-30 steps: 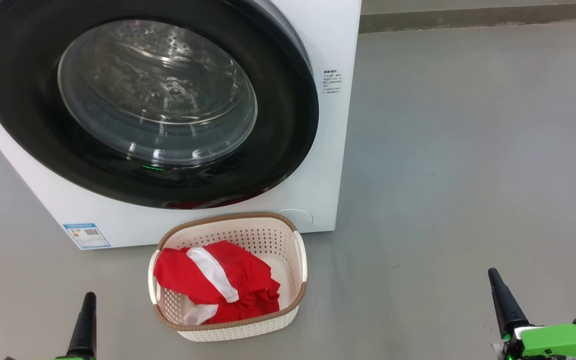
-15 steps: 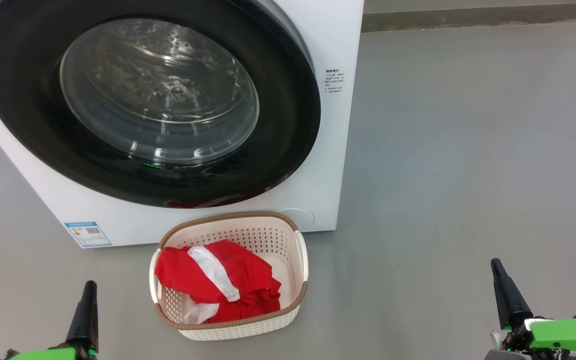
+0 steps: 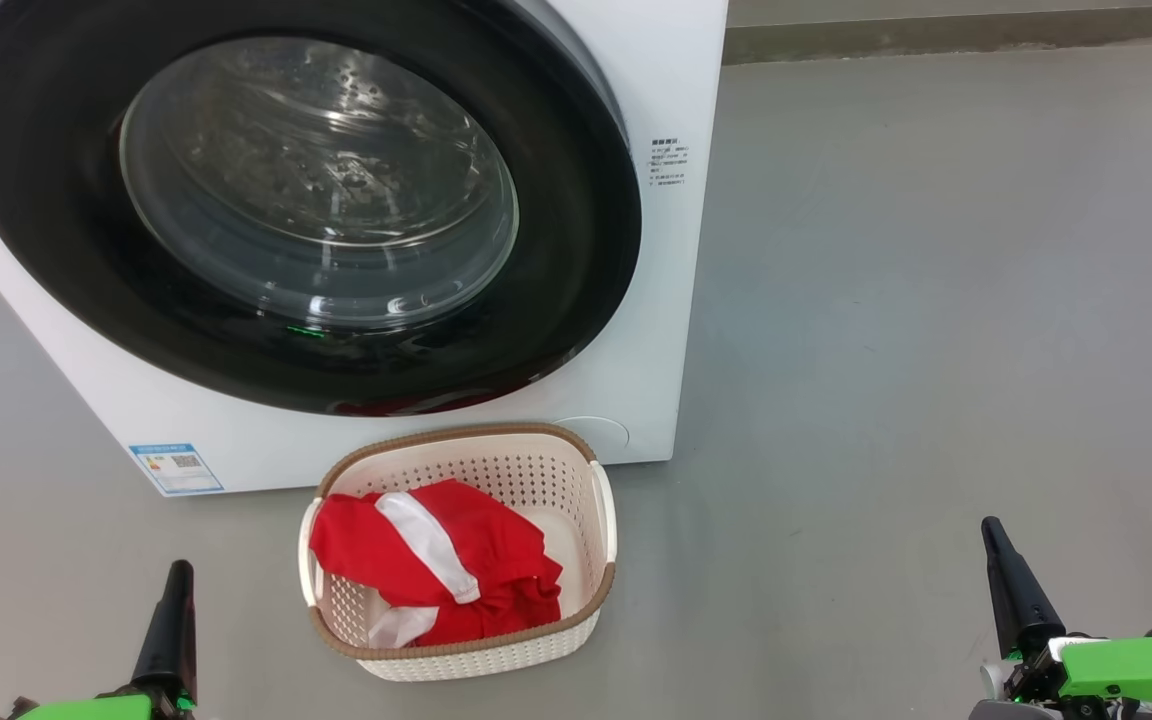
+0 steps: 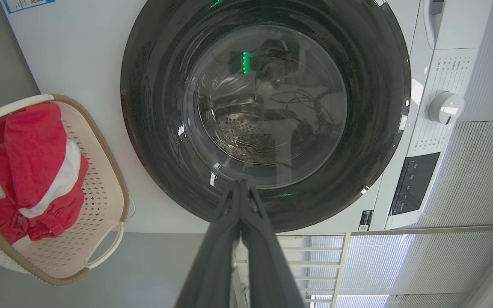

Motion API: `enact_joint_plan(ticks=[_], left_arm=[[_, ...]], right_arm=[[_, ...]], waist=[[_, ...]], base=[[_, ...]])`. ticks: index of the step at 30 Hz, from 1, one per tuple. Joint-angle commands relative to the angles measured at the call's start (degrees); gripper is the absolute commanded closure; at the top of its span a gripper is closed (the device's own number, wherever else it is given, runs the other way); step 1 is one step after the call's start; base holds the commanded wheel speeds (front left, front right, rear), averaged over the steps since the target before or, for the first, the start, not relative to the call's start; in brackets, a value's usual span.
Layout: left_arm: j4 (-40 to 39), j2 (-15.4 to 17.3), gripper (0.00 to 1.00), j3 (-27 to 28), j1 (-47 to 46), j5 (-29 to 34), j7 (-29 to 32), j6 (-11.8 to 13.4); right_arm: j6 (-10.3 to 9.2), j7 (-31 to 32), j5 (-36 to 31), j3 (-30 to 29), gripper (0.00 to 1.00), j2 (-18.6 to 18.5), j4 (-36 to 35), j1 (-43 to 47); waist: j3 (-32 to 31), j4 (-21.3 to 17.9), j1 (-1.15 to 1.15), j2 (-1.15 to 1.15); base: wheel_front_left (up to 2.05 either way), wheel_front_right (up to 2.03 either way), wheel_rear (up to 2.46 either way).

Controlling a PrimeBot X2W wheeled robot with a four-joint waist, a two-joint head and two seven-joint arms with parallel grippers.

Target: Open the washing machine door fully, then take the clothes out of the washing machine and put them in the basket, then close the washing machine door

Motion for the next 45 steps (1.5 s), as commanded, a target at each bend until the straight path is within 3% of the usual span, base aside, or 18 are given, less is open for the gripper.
enact_joint_plan(ticks=[1,45], left_arm=[[-1.14,0.93,1.0,1.9,-2.22,-0.19,0.42,-0.18],[-1.14,0.93,1.0,1.89,-2.22,-0.2,0.41,-0.18]], right_arm=[[-0.06,0.47,0.22,1.35,1.0,-0.19,-1.74,-2.36],[-0.06,0.46,0.23,1.37,1.0,-0.19,-1.74,-2.36]], waist=[[0.0,0.0,0.0,0.0],[0.0,0.0,0.0,0.0]], base=[[0.0,0.0,0.0],[0.0,0.0,0.0]])
